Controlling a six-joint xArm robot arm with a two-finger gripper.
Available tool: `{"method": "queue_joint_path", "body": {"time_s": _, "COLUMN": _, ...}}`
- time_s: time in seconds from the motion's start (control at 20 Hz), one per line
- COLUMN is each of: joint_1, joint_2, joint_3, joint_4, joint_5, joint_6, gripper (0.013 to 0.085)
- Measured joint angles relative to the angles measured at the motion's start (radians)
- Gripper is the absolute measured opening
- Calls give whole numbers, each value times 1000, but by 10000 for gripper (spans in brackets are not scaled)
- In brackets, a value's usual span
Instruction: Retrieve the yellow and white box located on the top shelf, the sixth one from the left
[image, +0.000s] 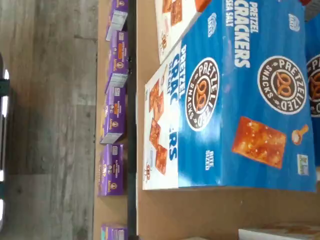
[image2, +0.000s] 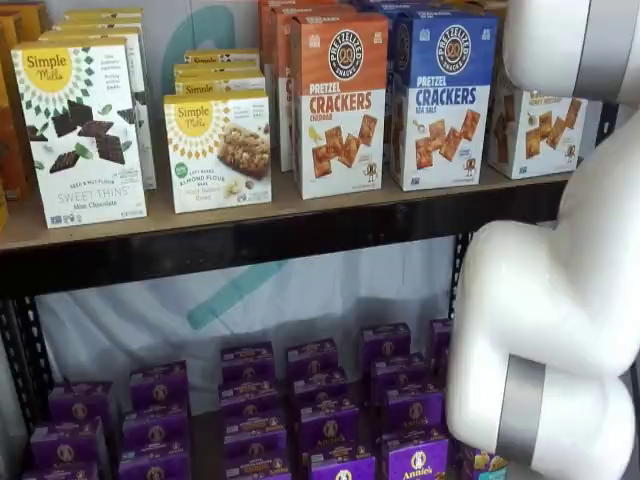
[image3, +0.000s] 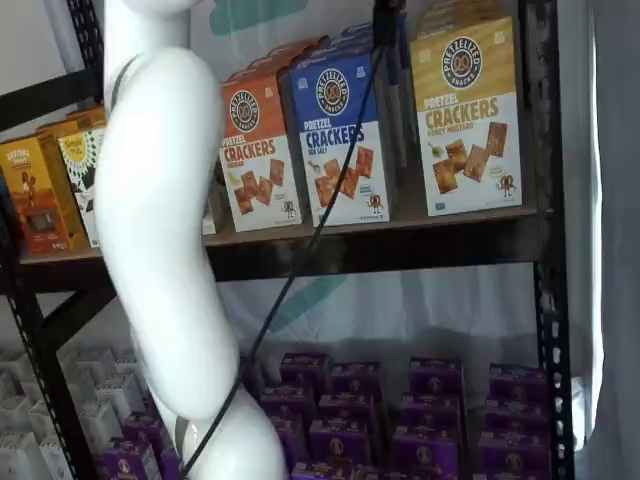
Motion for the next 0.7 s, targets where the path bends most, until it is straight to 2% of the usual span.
{"method": "queue_joint_path", "body": {"time_s": 0.35, "joint_1": -24, "joint_2": -38, "joint_3": 88, "joint_4": 25, "joint_5": -91, "joint_6": -35, "gripper": 850}}
{"method": "queue_joint_path", "body": {"time_s": 0.7, "joint_1": -18, "joint_2": -68, "joint_3": 177, "joint_4": -5, "joint_5": -225, "joint_6": -85, "gripper": 850}}
